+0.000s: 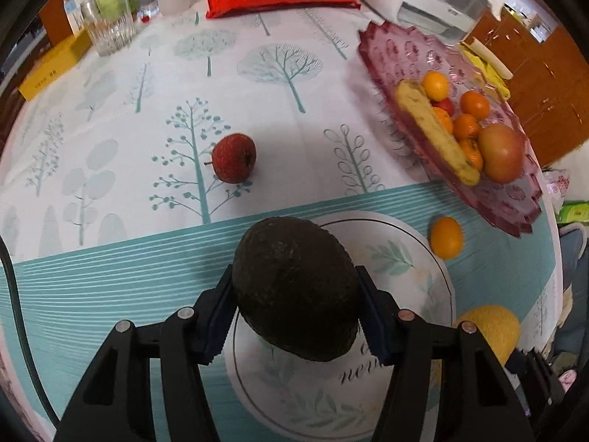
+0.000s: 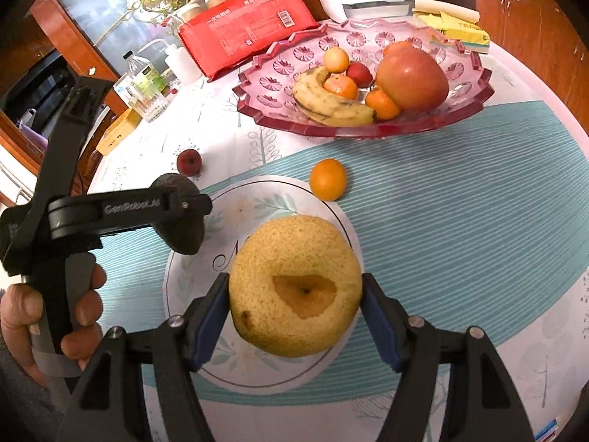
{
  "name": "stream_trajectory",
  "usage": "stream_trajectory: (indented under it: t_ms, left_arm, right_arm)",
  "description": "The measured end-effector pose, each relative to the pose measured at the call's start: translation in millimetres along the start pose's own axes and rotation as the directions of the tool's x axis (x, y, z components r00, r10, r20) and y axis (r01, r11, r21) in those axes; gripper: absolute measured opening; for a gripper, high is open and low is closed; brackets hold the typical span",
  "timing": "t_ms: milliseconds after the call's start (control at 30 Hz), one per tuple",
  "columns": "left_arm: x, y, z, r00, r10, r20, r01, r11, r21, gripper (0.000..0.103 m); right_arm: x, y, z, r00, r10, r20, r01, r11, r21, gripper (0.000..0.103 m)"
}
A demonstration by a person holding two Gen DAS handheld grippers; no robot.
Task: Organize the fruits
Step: 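Lift the avocado and the pear and carry both over the pink bowl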
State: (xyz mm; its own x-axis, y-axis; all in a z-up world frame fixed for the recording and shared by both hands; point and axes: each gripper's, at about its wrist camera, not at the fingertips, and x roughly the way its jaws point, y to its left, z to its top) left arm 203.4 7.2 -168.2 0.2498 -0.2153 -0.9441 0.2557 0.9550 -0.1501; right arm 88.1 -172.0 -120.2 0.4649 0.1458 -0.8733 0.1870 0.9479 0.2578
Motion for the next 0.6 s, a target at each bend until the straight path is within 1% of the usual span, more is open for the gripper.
stream_trajectory:
  t_ms: [267,367,467,600]
  left_arm:
    - [-45,-27,-11,0.998,0.03,0.058,-0.032,0.999,0.037,0.059]
    - [-59,-41,-7,0.997,0.042,0.068,-0.045,0.998,0.047,0.059]
    - [-71,-54,-5,0.995,0.067,0.069,-0.071,0.996,0.048,0.059]
    - [-91,-70,5,0.993,0.076,0.091,-0.081,0.996,0.049,0.059]
  right_arm:
    - [-25,-4,6,0.999,0.032,0.011,-0.032,0.998,-0.045,0.069]
    - [-38,-7,12,0.999,0.035,0.021,-0.034,0.997,-0.063,0.069]
    - [-52,-12,23,1.0,0.018,0.02,-0.016,0.996,-0.085,0.069]
    - [-80,-26,45,0.998,0.045,0.038,-0.041,0.995,-0.092,0.069]
